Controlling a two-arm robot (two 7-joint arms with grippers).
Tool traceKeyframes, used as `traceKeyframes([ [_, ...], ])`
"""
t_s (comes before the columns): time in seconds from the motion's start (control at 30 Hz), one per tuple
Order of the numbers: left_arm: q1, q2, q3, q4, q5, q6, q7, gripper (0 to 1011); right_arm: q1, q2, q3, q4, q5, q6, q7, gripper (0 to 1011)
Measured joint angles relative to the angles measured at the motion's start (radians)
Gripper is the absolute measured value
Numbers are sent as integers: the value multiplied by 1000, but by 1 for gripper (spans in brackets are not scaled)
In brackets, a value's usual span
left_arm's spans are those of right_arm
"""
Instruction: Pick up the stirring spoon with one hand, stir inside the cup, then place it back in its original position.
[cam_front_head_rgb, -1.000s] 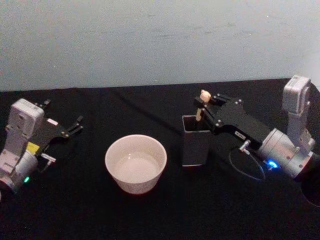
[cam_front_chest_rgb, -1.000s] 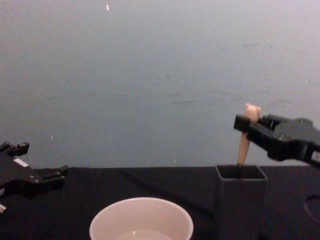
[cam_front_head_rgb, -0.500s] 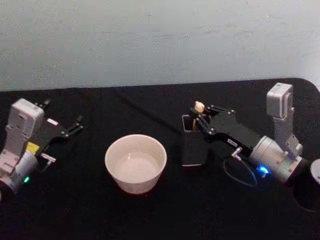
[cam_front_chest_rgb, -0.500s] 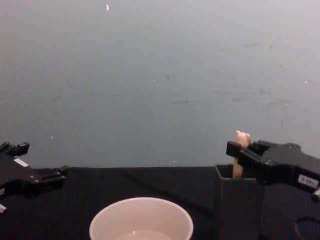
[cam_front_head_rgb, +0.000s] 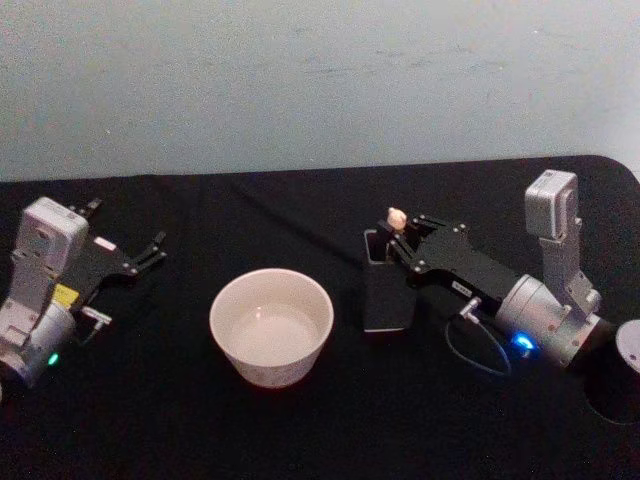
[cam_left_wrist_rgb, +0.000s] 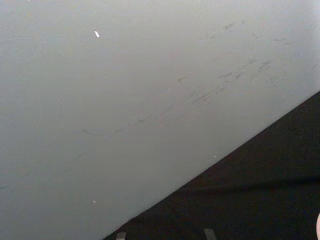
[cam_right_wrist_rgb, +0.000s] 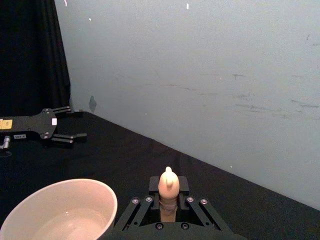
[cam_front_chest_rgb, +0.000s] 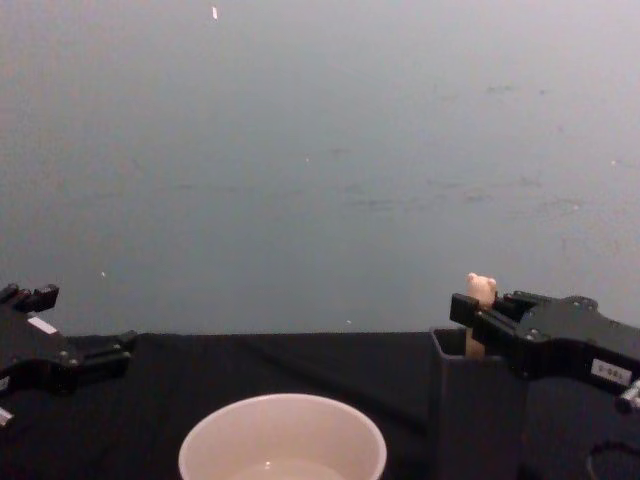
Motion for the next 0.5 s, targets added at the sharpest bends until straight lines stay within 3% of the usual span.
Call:
traceKeyframes([
  [0.17,0,0,0,0,0,0,0,1002,0,0,0,0,2,0,1,221],
  [0.5,0,0,0,0,0,0,0,1001,0,0,1,0,4,0,2,534],
])
